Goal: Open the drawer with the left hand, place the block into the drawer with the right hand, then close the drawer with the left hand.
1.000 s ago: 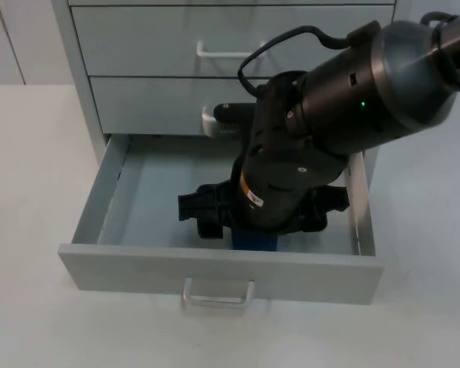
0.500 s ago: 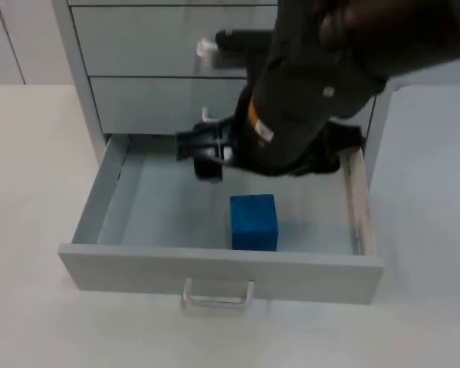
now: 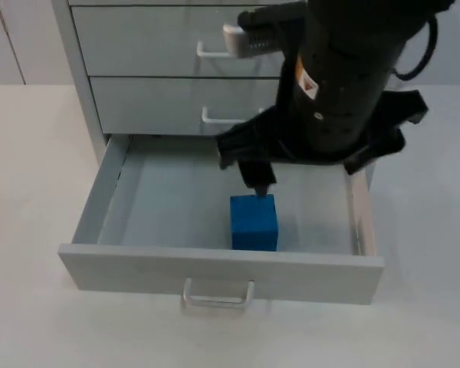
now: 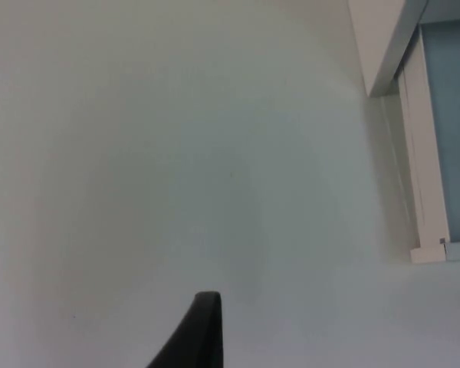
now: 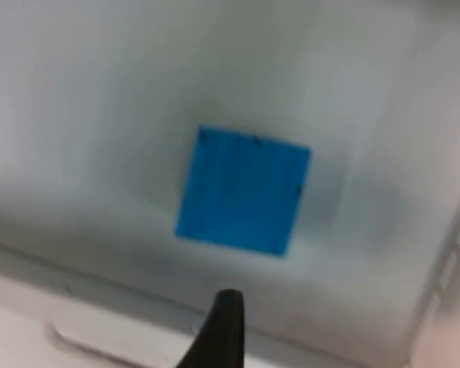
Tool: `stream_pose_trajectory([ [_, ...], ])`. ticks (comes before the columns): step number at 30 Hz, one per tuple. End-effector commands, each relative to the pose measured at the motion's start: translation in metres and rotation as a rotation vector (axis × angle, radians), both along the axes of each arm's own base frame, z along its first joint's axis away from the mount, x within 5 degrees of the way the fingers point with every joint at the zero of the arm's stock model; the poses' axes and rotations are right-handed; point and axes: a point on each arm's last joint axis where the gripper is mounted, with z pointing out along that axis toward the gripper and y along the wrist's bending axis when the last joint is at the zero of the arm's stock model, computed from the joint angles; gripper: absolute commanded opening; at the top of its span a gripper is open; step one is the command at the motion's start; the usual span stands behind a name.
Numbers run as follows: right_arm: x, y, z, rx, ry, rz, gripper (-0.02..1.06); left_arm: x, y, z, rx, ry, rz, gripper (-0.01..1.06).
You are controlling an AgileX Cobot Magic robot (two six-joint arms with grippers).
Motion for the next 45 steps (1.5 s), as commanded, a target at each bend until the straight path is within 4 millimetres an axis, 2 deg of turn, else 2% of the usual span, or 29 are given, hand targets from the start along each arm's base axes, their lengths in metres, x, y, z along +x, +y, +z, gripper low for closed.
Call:
stream_pose_trajectory([
  [1, -0.009, -0.008, 0.004, -0.024, 0.015, 0.021, 0.81, -0.001, 0.001, -0.001, -0.012, 0.001, 0.012, 1.05],
  [6, -0.026, -0.028, 0.005, -0.028, 0.019, 0.047, 0.81, -0.001, 0.001, -0.001, -0.012, 0.001, 0.012, 1.05],
  [10, -0.031, -0.063, 0.005, 0.008, 0.021, 0.003, 0.81, -0.001, 0.001, -0.001, -0.012, 0.001, 0.012, 1.05],
  [11, -0.031, -0.063, 0.005, 0.008, 0.021, 0.003, 0.81, -0.001, 0.001, -0.001, -0.012, 0.001, 0.012, 1.05],
  [14, -0.033, -0.095, 0.003, 0.014, 0.054, -0.043, 0.81, -0.001, 0.001, -0.001, -0.010, -0.003, 0.012, 1.05],
  [16, -0.031, -0.115, 0.003, 0.020, 0.071, -0.052, 0.81, -0.001, 0.001, -0.001, -0.010, -0.003, 0.012, 1.05],
  [17, -0.031, -0.115, 0.003, 0.020, 0.071, -0.052, 0.81, -0.001, 0.001, -0.001, -0.010, -0.003, 0.012, 1.05],
  [21, -0.025, -0.150, 0.010, 0.043, 0.101, -0.074, 0.81, -0.001, 0.001, -0.001, -0.010, -0.003, 0.012, 1.05],
  [22, -0.025, -0.150, 0.010, 0.043, 0.101, -0.074, 0.81, -0.001, 0.001, -0.001, -0.010, -0.003, 0.012, 1.05],
  [27, -0.017, -0.187, 0.021, 0.098, 0.123, -0.117, 0.81, -0.001, 0.001, -0.001, -0.010, -0.003, 0.012, 1.05],
  [28, -0.017, -0.187, 0.021, 0.098, 0.123, -0.117, 0.81, -0.001, 0.001, -0.001, -0.010, -0.003, 0.012, 1.05],
  [33, -0.012, -0.228, 0.021, 0.082, 0.162, -0.194, 0.81, -0.001, 0.001, -0.001, -0.010, -0.003, 0.012, 1.05],
  [34, -0.012, -0.228, 0.021, 0.082, 0.162, -0.194, 0.81, -0.001, 0.001, -0.001, -0.010, -0.003, 0.012, 1.05],
  [39, -0.009, -0.256, 0.021, 0.121, 0.182, -0.277, 0.81, -0.001, 0.001, -0.001, -0.010, -0.003, 0.012, 1.05],
  [45, -0.007, -0.269, 0.021, 0.121, 0.173, -0.313, 0.81, -0.001, 0.001, -0.001, -0.010, -0.003, 0.012, 1.05],
])
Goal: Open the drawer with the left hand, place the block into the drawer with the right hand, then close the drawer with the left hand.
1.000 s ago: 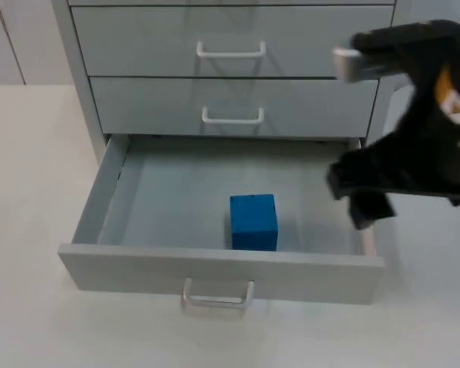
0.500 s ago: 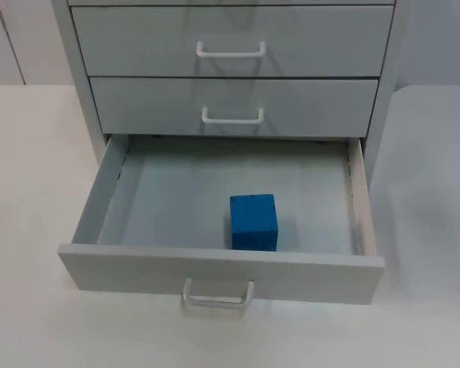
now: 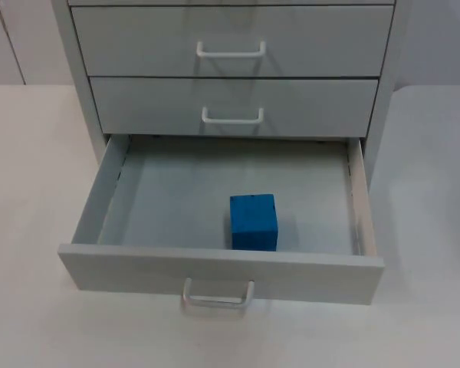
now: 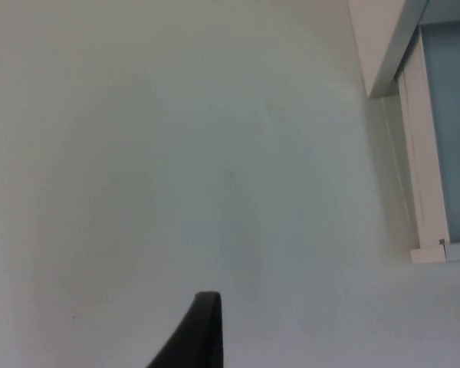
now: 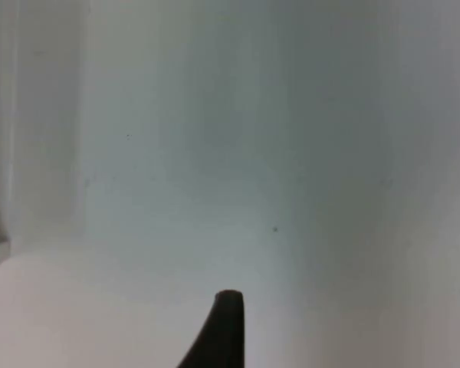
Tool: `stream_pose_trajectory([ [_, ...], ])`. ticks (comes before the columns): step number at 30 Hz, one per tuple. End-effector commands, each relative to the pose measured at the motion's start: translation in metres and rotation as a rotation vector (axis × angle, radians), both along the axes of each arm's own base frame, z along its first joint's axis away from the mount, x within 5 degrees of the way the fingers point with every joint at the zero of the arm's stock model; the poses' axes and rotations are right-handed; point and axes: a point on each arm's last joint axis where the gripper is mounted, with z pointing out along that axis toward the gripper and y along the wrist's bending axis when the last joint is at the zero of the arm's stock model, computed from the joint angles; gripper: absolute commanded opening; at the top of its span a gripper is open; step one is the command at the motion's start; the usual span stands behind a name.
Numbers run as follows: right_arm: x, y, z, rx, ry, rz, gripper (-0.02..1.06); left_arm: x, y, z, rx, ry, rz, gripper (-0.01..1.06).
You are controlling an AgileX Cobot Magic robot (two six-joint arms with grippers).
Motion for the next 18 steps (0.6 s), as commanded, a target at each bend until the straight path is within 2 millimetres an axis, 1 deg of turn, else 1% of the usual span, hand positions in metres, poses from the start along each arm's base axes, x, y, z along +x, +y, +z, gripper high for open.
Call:
stream_pose_trajectory([
  [1, -0.001, -0.004, 0.001, -0.001, -0.007, -0.002, 0.81, -0.001, 0.001, -0.001, -0.012, -0.003, 0.012, 1.05],
  [9, 0.000, -0.005, 0.002, -0.020, -0.022, 0.008, 0.81, -0.002, 0.000, -0.002, -0.011, 0.015, 0.008, 1.05],
  [12, 0.000, -0.005, 0.002, -0.015, -0.022, 0.005, 0.81, -0.002, -0.002, -0.001, -0.043, 0.015, 0.000, 1.03],
  [14, 0.000, -0.004, 0.002, -0.011, -0.021, 0.003, 0.81, -0.002, -0.008, -0.001, -0.081, 0.005, -0.043, 0.95],
  [15, 0.000, -0.004, 0.002, -0.012, -0.019, 0.003, 0.81, -0.001, -0.011, 0.001, -0.115, -0.006, -0.068, 0.88],
  [16, 0.000, -0.004, 0.002, -0.012, -0.019, 0.003, 0.81, -0.001, -0.011, 0.001, -0.115, -0.006, -0.068, 0.88],
  [17, 0.000, -0.004, 0.002, -0.012, -0.019, 0.003, 0.81, -0.001, -0.014, 0.002, -0.140, -0.016, -0.087, 0.81],
  [18, 0.000, -0.004, 0.002, -0.012, -0.023, 0.003, 0.81, 0.000, -0.017, 0.003, -0.169, -0.028, -0.104, 0.70],
])
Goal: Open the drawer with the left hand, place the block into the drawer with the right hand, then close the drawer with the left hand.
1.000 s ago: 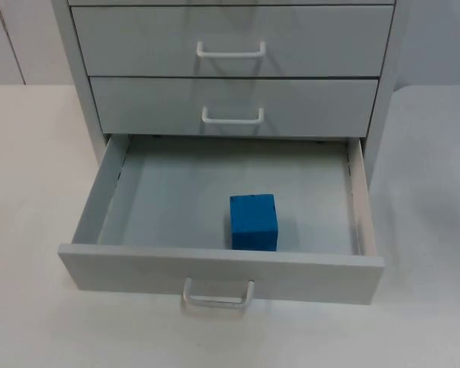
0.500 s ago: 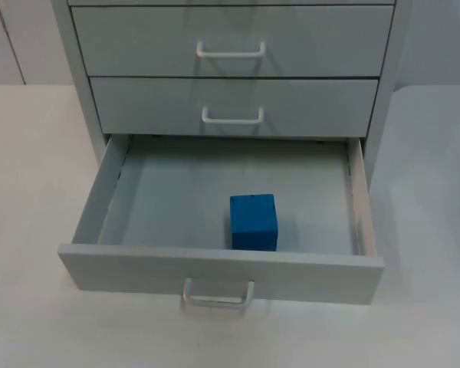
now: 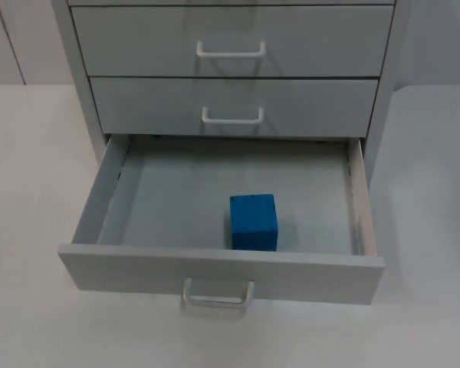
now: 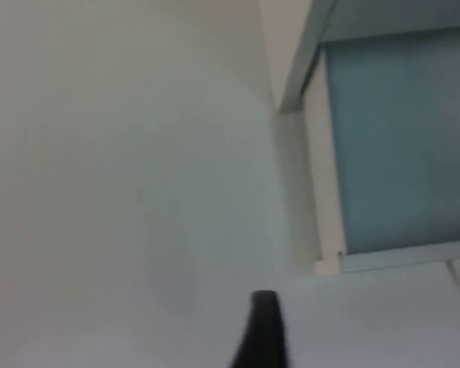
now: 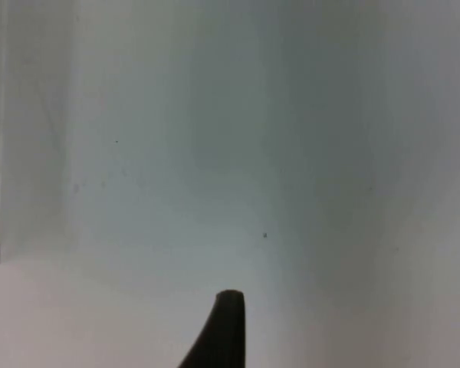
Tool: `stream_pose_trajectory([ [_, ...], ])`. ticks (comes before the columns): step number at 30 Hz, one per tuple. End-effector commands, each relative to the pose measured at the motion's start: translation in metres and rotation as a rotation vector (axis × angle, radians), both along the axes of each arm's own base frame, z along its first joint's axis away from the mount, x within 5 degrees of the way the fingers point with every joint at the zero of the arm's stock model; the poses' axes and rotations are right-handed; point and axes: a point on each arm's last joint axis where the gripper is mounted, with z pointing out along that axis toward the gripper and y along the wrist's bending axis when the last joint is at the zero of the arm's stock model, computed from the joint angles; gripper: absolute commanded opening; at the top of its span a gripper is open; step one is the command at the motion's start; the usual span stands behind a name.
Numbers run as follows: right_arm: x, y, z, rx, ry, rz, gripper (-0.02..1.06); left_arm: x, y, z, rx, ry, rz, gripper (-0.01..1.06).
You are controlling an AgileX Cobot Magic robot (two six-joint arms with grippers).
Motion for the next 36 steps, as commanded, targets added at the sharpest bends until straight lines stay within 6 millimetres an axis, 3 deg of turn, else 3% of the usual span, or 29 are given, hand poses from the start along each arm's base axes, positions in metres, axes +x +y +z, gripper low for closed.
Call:
stream_pose_trajectory([
  [1, -0.001, -0.001, 0.002, 0.000, -0.016, 0.000, 0.81, 0.000, -0.005, 0.002, -0.051, -0.028, -0.029, 0.56],
  [2, -0.001, -0.001, 0.002, 0.000, -0.016, 0.000, 0.81, 0.001, -0.008, 0.003, -0.061, -0.046, -0.072, 0.37],
  [3, -0.001, -0.001, 0.002, 0.000, -0.016, 0.000, 0.81, 0.001, -0.010, 0.004, -0.066, -0.057, -0.098, 0.28],
  [4, -0.001, -0.001, 0.002, 0.000, -0.016, 0.000, 0.81, 0.001, -0.010, 0.004, -0.066, -0.057, -0.098, 0.28],
  [5, -0.001, -0.001, 0.002, 0.002, -0.015, 0.000, 0.81, 0.000, -0.014, 0.006, -0.078, -0.077, -0.151, 0.13],
  [7, -0.001, -0.001, 0.002, 0.002, -0.015, 0.000, 0.81, 0.000, -0.021, 0.009, -0.124, -0.108, -0.231, 0.00],
  [15, -0.001, -0.001, 0.002, -0.001, -0.015, 0.001, 0.81, 0.009, -0.048, 0.001, -0.188, -0.075, -0.396, 0.00],
  [19, -0.001, -0.001, 0.002, -0.001, -0.015, 0.001, 0.81, 0.016, -0.085, -0.018, -0.111, -0.034, -0.557, 0.00],
  [20, -0.001, -0.001, 0.002, -0.001, -0.015, 0.001, 0.81, 0.016, -0.085, -0.018, -0.111, -0.034, -0.557, 0.00],
  [23, -0.001, -0.002, 0.002, -0.003, -0.015, 0.002, 0.81, 0.018, -0.122, -0.041, -0.015, -0.017, -0.685, 0.00],
  [25, -0.001, -0.002, 0.002, -0.002, -0.013, 0.002, 0.81, 0.018, -0.134, -0.051, 0.036, -0.008, -0.727, 0.00],
  [26, -0.001, -0.002, 0.002, -0.002, -0.013, 0.002, 0.81, 0.018, -0.134, -0.051, 0.036, -0.008, -0.727, 0.00],
  [30, -0.001, -0.001, 0.002, 0.000, -0.013, 0.000, 0.81, 0.017, -0.160, -0.082, 0.179, 0.042, -0.814, 0.00],
  [36, -0.001, -0.001, 0.002, 0.000, -0.015, 0.000, 0.81, 0.018, -0.174, -0.107, 0.327, 0.053, -0.848, 0.00],
])
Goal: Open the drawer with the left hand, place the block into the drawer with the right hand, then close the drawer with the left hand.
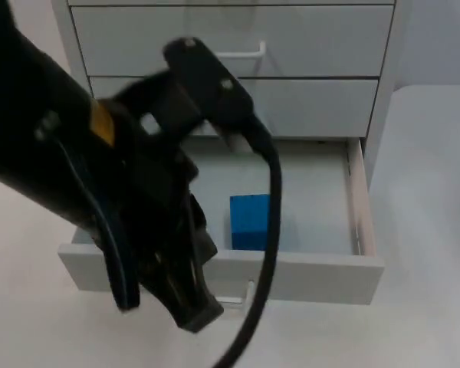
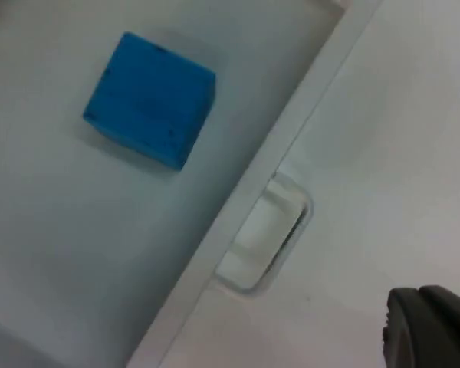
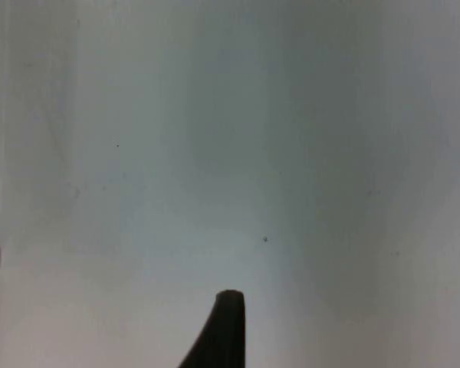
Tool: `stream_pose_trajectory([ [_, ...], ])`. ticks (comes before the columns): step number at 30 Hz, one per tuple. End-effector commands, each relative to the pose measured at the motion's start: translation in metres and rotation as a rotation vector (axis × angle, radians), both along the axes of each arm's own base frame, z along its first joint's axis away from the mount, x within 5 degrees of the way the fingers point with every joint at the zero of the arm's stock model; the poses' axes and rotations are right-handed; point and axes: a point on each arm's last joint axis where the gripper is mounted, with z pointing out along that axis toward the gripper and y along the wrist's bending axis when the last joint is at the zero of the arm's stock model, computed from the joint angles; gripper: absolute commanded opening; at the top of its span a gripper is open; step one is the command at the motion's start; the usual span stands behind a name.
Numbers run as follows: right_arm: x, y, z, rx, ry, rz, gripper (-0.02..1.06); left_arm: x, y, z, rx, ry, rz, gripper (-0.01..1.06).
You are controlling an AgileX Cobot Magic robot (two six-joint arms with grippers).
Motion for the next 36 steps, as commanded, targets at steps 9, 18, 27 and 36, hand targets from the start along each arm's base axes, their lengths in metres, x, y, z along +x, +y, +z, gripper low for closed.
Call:
stream_pose_trajectory([
  [9, -0.001, -0.001, 0.001, 0.000, -0.009, 0.001, 0.81, -0.001, -0.020, -0.022, 0.229, -0.240, -0.080, 0.00],
  [18, -0.001, -0.001, 0.001, 0.000, -0.009, 0.001, 0.81, -0.009, -0.028, -0.037, 0.429, -0.335, -0.136, 0.00],
  [27, -0.001, -0.001, 0.001, 0.000, -0.009, 0.001, 0.81, -0.011, -0.038, -0.053, 0.393, -0.304, -0.194, 0.00],
  [36, -0.001, -0.001, 0.001, 0.000, -0.009, 0.001, 0.81, -0.011, -0.045, -0.075, 0.394, -0.268, -0.237, 0.00],
])
